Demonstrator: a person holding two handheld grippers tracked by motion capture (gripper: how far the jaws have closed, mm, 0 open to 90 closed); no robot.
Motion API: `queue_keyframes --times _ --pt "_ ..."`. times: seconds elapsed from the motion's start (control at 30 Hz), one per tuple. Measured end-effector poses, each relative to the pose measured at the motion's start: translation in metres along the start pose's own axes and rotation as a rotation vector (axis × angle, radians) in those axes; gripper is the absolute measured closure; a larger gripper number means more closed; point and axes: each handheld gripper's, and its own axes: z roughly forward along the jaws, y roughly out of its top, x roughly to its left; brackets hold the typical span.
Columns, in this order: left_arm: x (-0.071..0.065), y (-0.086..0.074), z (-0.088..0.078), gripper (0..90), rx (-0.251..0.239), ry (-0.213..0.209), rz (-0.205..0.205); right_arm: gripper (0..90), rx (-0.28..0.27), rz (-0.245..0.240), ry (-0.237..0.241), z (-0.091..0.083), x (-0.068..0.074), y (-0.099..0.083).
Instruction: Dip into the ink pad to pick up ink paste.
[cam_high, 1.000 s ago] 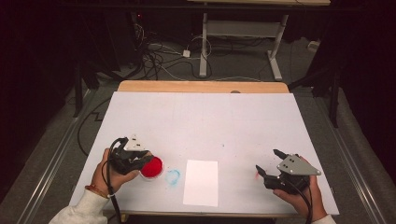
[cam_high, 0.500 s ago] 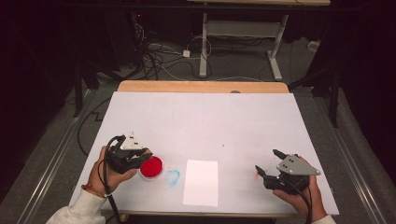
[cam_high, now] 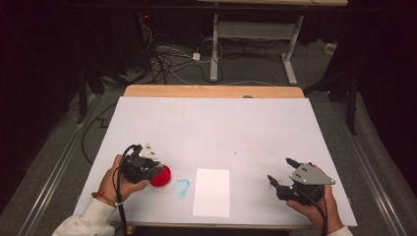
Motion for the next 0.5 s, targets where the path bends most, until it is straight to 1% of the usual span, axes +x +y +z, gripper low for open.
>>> queue_keyframes --times 0.03,0.13,0.3,0.5 --pt "0.000 0.000 0.002 73.9 0.011 0.007 0.000 22.7 0.000 0.000 -0.001 0.000 0.000 0.000" --pt "0.001 -0.002 0.007 73.9 0.021 -0.001 -0.007 22.8 -0.005 0.002 -0.006 -0.001 0.000 0.000" --pt "0.000 -0.002 0.016 73.9 0.047 -0.012 -0.001 22.8 0.000 -0.002 -0.004 -0.001 0.000 0.000" --pt "0.002 -0.004 0.018 73.9 0.054 -0.033 -0.008 22.8 0.003 -0.001 -0.004 0.000 0.000 0.000"
